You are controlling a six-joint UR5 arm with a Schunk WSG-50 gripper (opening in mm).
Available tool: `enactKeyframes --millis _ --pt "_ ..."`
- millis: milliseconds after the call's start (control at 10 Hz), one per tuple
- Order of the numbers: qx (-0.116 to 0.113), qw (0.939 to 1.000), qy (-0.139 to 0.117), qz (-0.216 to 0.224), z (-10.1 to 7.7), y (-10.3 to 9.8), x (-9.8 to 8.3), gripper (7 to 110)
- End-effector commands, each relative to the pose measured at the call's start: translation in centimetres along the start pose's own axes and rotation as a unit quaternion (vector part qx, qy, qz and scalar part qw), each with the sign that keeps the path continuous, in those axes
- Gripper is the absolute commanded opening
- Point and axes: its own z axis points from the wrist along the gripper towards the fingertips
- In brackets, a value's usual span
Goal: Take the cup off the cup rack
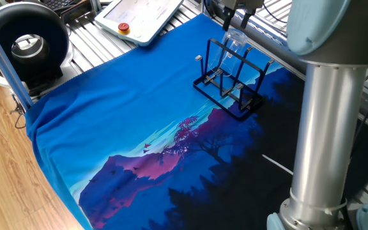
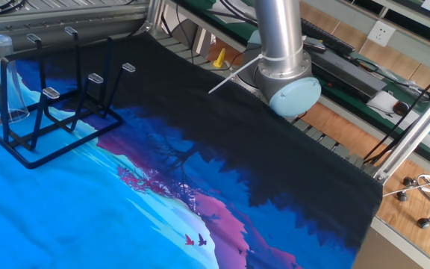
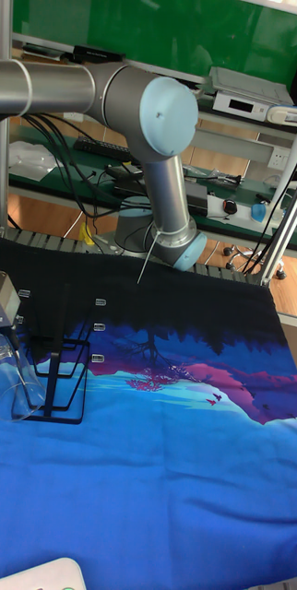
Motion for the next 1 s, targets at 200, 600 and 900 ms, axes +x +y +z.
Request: enactKeyframes --millis 200,600,900 --pt "0.001 0.9999 0.005 0.011 1.2 0.1 0.7 88" --pt "0.003 0.9999 0.009 0.012 2.2 0.8 1.1 88" --pt "0.005 0.9998 0.013 0.013 2.4 0.6 1.3 88"
